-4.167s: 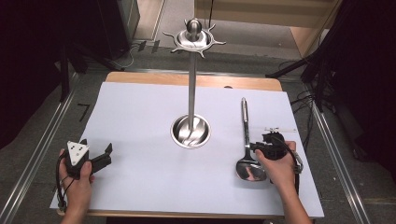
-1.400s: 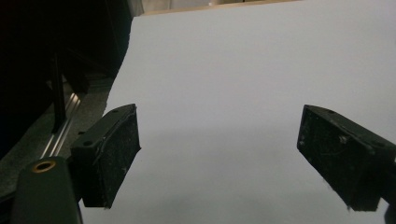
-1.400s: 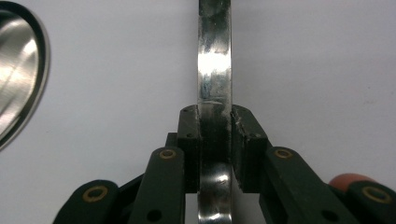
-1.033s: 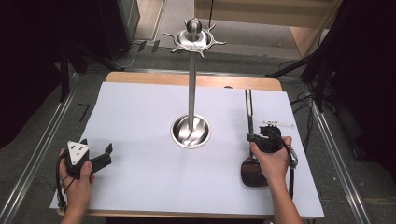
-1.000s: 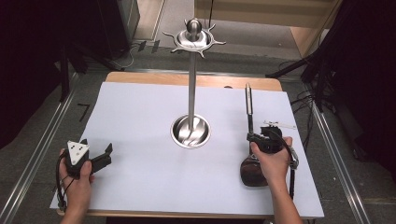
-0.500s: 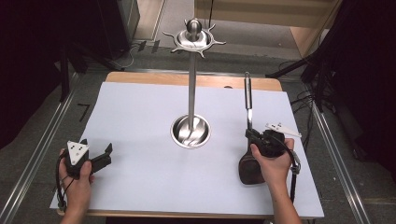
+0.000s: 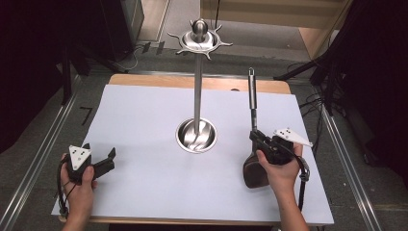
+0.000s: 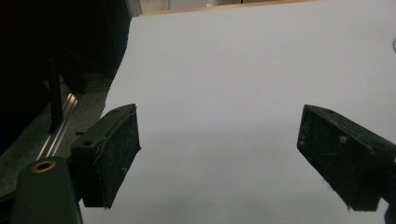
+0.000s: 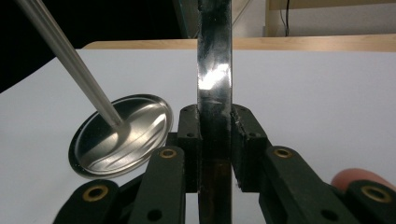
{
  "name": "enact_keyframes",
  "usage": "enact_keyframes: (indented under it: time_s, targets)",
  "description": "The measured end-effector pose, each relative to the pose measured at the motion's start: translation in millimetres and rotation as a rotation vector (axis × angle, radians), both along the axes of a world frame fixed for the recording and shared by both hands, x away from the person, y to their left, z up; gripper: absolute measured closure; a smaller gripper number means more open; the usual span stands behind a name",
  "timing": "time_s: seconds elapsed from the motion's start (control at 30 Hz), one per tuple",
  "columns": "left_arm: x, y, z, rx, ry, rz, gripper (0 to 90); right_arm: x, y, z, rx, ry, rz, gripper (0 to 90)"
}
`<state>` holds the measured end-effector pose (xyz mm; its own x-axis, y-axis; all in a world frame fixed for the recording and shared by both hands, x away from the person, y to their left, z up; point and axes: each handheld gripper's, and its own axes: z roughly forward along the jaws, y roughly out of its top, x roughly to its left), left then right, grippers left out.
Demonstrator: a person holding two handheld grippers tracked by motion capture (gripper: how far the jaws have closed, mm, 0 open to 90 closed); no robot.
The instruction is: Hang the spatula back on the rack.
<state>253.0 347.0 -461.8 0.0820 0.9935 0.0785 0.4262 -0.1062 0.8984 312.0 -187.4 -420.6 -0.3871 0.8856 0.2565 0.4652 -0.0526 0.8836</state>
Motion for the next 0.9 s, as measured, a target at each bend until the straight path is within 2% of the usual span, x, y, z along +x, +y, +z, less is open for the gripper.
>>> enact_keyframes:
  time_s: [0.2,0.33,0.9]
  targets:
    - [-0.1,-0.2,-0.1,0.002,-0.002,0.0,13.9,-2.3,2.6,3.5,0.006,-0.022,0.017,76.9]
    - [0.1,-0.1,-0.2,0.004,-0.002,0.0,13.9,-4.2,2.5,8.0,0.015,-0.055,0.025,76.9]
    - [-0.1,-0.1,-0.1,0.002,-0.002,-0.001,13.9,-10.2,11.2,18.3,0.024,-0.12,0.058,76.9]
